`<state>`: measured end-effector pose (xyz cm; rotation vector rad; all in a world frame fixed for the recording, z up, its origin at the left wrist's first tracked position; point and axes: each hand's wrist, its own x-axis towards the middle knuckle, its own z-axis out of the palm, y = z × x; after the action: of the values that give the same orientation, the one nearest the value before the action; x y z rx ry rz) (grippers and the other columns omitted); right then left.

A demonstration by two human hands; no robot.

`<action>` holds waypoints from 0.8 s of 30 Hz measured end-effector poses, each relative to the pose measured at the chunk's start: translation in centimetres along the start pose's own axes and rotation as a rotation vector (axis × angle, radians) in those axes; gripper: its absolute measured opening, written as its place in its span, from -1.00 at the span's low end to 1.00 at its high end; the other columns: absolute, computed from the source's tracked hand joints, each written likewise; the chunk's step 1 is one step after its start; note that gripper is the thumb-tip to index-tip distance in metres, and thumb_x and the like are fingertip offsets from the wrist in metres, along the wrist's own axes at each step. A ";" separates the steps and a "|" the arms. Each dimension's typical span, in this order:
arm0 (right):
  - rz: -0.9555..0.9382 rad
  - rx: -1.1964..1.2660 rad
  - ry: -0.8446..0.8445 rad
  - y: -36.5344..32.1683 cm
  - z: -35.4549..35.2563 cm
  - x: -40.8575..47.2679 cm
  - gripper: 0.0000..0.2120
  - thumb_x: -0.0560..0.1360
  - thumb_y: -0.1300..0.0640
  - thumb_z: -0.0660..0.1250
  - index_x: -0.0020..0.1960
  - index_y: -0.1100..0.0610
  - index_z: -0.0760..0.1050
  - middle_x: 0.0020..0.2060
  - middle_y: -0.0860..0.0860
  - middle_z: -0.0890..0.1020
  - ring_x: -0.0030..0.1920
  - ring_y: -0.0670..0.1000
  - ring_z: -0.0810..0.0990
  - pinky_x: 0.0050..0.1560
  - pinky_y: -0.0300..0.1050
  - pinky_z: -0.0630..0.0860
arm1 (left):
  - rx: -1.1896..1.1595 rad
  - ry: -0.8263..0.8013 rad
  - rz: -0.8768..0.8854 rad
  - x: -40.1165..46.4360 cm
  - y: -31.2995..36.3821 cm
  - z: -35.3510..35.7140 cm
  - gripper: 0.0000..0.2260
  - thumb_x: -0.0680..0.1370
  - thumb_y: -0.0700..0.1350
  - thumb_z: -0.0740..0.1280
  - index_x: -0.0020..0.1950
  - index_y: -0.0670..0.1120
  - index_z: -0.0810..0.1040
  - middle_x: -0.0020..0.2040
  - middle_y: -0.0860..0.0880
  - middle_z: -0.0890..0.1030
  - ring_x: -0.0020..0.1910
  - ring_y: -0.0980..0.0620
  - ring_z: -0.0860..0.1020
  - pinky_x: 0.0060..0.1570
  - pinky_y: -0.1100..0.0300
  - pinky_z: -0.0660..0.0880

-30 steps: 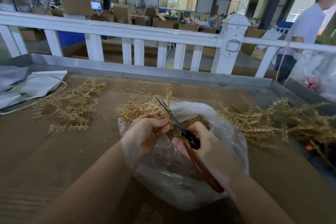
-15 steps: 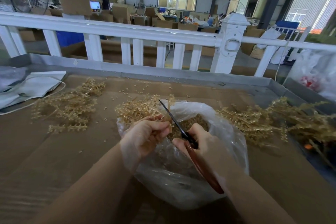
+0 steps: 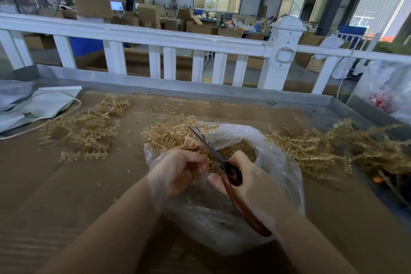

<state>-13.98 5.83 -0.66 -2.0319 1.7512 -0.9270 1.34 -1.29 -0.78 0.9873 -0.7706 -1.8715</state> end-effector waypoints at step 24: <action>0.215 -0.248 -0.112 0.8 -3.6 -0.3 -0.84 0.48 -0.17 0.28 -0.08 -0.11 0.39 -0.24 -0.14 0.58 -0.22 -0.18 0.56 -0.22 -0.24 0.47 | -0.104 0.319 0.054 1.8 -1.0 0.4 -0.66 0.44 -0.47 0.25 0.14 -0.17 0.46 -0.17 -0.19 0.58 -0.25 -0.09 0.56 -0.29 0.13 0.54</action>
<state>-16.89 6.58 1.50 -1.9422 2.0571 -0.5432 0.01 -2.35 -1.99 1.1504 -0.4997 -1.6368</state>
